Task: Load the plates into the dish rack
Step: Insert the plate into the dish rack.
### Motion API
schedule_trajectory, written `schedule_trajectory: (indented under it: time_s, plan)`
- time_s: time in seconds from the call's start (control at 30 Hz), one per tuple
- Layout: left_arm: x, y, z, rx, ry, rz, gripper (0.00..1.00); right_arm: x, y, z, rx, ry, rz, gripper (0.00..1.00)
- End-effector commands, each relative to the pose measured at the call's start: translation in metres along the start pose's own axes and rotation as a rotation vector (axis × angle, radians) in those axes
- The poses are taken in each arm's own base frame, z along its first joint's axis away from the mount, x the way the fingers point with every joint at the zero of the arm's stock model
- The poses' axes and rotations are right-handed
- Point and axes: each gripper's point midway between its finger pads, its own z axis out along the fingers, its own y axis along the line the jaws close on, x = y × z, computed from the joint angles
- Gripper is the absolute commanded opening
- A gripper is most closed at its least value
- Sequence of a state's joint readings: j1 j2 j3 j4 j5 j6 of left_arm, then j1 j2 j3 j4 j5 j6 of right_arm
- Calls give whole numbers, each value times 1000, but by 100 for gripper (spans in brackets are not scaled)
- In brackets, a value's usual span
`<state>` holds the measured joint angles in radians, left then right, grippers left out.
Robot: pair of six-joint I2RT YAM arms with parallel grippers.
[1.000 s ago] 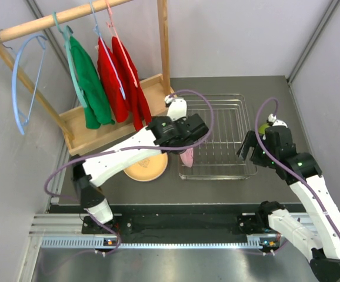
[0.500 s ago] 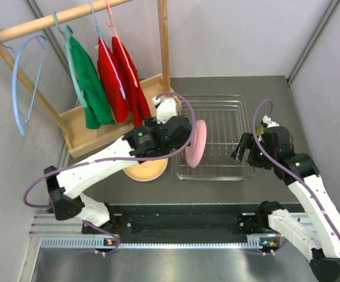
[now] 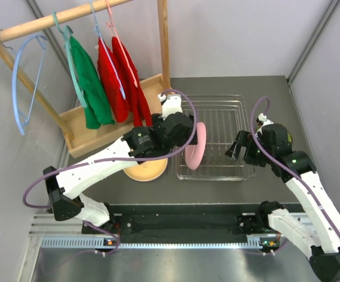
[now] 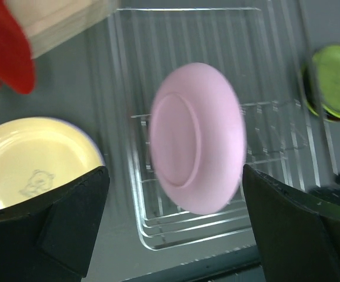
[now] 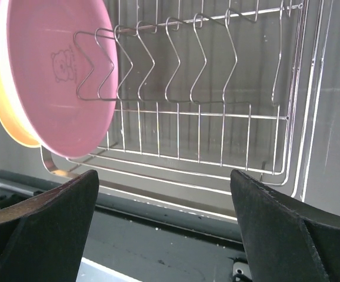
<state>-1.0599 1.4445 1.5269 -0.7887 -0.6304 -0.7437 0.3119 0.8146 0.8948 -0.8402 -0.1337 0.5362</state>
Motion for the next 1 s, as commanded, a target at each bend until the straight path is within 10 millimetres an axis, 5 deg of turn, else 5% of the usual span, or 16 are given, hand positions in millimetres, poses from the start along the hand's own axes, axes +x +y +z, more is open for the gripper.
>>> schedule_trajectory:
  time_s: [0.0, 0.23, 0.4, 0.63, 0.97]
  plan:
    - [-7, -53, 6, 201, 9, 6, 99, -13, 3, -2, 0, -50, 24, 94]
    - [20, -74, 50, 154, 96, 103, 99, -10, -16, -13, 89, -83, 37, 96]
    - [41, -72, 71, 109, 138, 157, 99, -8, -19, -15, 98, -87, 37, 96]
    - [40, -23, 65, -104, 118, 155, 99, -8, -19, -11, 98, -79, 28, 97]
    - [16, 41, 30, -236, 25, 52, 99, -6, -16, -7, 83, -61, 27, 97]
